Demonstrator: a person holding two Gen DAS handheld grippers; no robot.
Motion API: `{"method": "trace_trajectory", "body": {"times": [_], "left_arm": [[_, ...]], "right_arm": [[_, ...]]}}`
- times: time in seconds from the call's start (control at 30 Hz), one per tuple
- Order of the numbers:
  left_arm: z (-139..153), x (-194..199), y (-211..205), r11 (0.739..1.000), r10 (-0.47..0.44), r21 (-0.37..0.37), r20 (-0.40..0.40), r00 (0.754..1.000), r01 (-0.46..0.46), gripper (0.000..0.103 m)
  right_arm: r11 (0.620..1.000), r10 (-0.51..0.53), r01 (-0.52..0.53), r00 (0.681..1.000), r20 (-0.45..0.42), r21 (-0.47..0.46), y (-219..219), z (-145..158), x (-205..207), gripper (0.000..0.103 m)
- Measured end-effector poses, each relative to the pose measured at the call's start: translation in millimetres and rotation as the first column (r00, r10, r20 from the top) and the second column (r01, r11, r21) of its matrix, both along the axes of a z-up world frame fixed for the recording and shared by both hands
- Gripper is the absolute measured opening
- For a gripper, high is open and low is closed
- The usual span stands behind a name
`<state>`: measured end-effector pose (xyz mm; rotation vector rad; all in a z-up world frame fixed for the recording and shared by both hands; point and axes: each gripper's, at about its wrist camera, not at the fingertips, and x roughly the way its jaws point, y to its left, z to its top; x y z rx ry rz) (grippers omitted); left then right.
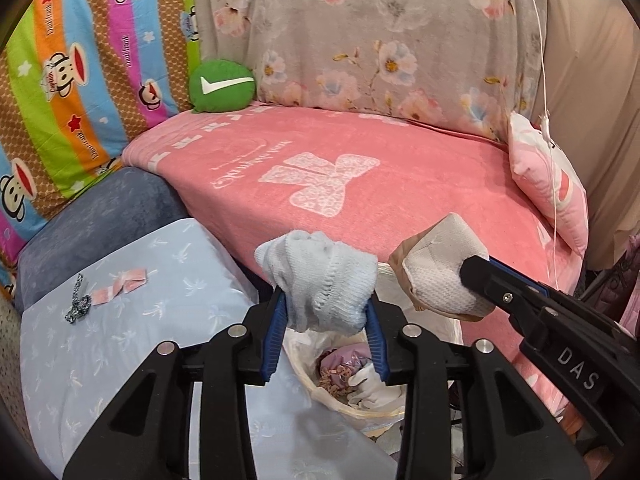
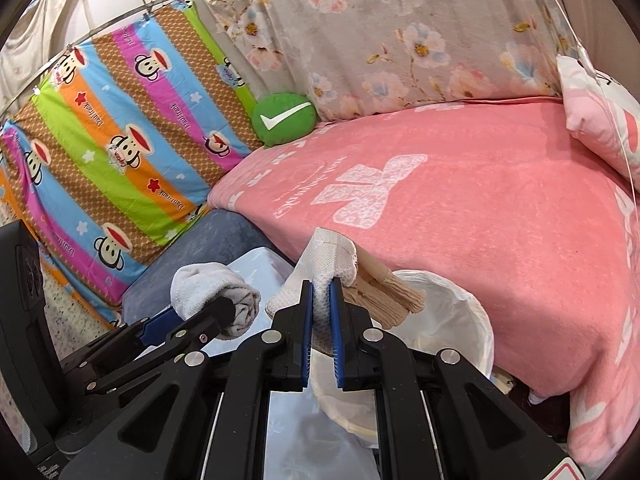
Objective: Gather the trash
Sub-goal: 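Open both grippers to drop the two socks into the bin, then move both open grippers back toward the leopard strap and pink strip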
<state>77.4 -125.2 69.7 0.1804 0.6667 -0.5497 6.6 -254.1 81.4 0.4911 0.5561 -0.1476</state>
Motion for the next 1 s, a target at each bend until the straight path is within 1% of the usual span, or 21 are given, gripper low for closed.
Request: {"method": "trace_trajectory", "body": {"times": [0.1,0.2,0.27,0.33,0.37,0.4,0.43,0.63,1.0], "left_arm": [[-1.1,0.4,-8.7,1.0,-0.015,0.005,0.003,1.0,0.015,0.039],[-0.5,1.8,-15.3,1.0,-0.025,0.005,0.01,1.0,0.024,0.044],[0.5,2.6,-19.6,0.999,-0.032,0.005,0.018,0.999,0.032,0.051],[2.2,3.2,-21.3,0.999,-0.033,0.001,0.033,0.999,0.033,0.066],[3.4,3.5,-21.5,0.999,-0.031,-0.002,0.044,0.999,0.032,0.07],[4.5,3.5,-21.5,1.0,-0.03,-0.002,0.053,0.998,0.03,0.071],[5.0,4.3,-21.2,1.0,-0.028,-0.001,0.057,0.998,0.028,0.074],[-0.1,13.3,-14.7,1.0,0.006,0.004,0.045,0.999,-0.006,0.075],[-1.9,18.7,0.3,0.999,0.043,-0.009,0.029,0.999,-0.042,0.075]], "right_arm": [[1.0,-0.012,0.012,1.0,-0.005,0.004,-7.7,-4.7,-1.6,0.008],[1.0,-0.021,0.021,1.0,-0.011,0.008,-14.0,-8.5,-0.7,0.008],[1.0,-0.028,0.028,0.999,-0.017,0.007,-18.3,-11.4,1.3,0.008],[0.999,-0.035,0.036,0.999,-0.024,0.011,-22.8,-14.7,4.1,0.01],[0.999,-0.039,0.039,0.999,-0.026,0.011,-24.1,-16.0,5.1,0.011],[0.999,-0.041,0.041,0.999,-0.027,0.012,-24.6,-16.6,5.2,0.013],[0.999,-0.044,0.045,0.999,-0.029,0.016,-25.9,-17.5,6.4,0.014],[0.999,-0.04,0.041,0.999,-0.035,0.02,-26.3,-20.3,10.0,0.014],[1.0,-0.003,0.003,0.999,-0.045,0.002,-8.3,-19.6,16.2,0.014]]}}
